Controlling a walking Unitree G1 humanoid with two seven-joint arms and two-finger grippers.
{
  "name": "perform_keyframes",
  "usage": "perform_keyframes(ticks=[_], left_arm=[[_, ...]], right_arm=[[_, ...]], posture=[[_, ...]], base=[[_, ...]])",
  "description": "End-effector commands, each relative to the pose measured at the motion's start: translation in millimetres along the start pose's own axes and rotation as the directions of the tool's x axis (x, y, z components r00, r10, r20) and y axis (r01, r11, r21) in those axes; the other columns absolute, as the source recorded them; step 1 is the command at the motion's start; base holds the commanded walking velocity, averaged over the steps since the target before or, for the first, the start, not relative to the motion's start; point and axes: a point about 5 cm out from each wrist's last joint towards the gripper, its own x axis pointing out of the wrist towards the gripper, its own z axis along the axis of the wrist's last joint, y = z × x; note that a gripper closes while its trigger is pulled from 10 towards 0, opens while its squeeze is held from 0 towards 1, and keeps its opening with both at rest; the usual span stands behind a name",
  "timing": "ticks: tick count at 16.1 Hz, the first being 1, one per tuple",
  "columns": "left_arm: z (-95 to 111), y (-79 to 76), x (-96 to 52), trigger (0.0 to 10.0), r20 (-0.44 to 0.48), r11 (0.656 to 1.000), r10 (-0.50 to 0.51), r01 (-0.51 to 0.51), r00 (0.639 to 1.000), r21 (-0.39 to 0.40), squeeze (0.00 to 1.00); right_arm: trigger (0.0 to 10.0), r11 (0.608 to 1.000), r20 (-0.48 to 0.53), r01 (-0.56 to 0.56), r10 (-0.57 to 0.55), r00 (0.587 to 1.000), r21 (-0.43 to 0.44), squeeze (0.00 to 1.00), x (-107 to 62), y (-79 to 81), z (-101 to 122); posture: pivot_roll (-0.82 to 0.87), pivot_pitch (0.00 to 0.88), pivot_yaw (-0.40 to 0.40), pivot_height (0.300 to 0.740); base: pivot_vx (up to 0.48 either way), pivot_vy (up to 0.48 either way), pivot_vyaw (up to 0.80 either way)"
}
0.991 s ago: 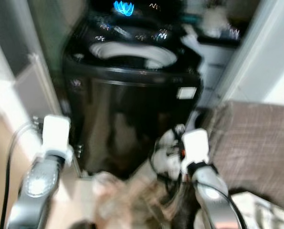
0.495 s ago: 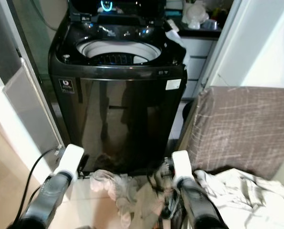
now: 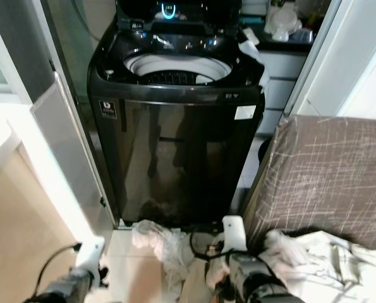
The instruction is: Clothes washing
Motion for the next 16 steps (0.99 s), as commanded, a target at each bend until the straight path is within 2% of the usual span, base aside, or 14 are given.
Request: perform_keyframes(ticks=[1, 3, 4, 5, 10, 16], left_arm=[[11.8, -3.2, 0.2, 10.0, 0.031, 1.000, -0.015, 0.015, 0.999, -0.018, 0.00], [13.1, -3.1, 0.3, 10.0, 0.037, 1.000, -0.008, 0.008, 0.999, 0.016, 0.00], [16.2, -3.2, 0.1, 10.0, 0.055, 0.998, -0.012, 0.009, 0.998, 0.069, 0.00], [18.2, -3.6, 0.0, 10.0, 0.068, 0.996, -0.017, 0.012, 0.998, 0.086, 0.00], [14.2, -10.0, 0.4, 10.0, 0.064, 0.995, -0.039, 0.033, 0.997, 0.097, 0.00], [13.3, -6.0, 0.2, 10.0, 0.063, 0.993, -0.040, 0.033, 0.997, 0.116, 0.00]], right_arm=[[10.0, 1.000, -0.014, 0.011, -0.011, 1.000, 0.022, 0.00, -0.1, -2.1, -1.9], [10.0, 0.999, -0.036, 0.021, -0.019, 0.999, 0.047, 0.00, -0.2, -1.0, -9.7], [10.0, 0.999, -0.036, 0.018, -0.016, 0.999, 0.050, 0.00, -0.2, -0.8, -10.1], [10.0, 0.998, -0.031, 0.023, -0.021, 0.999, 0.064, 0.00, -0.2, -1.1, -10.2], [10.0, 0.996, -0.023, 0.036, -0.034, 0.999, 0.087, 0.00, -0.4, -3.0, -12.2], [10.0, 0.998, -0.019, 0.048, -0.047, 0.999, 0.039, 0.00, -0.4, -3.7, -9.8]], posture=[[-0.04, 0.000, -0.013, 0.740], [-0.04, 0.000, -0.014, 0.740], [-0.04, 0.000, -0.014, 0.740], [-0.04, 0.000, -0.015, 0.740], [-0.05, 0.000, -0.007, 0.740], [-0.05, 0.000, -0.007, 0.740]], base=[[0.000, 0.000, 0.00], [0.000, 0.000, 0.00], [0.000, 0.000, 0.00], [0.000, 0.000, 0.00], [0.000, 0.000, 0.00], [0.000, 0.000, 0.00]])
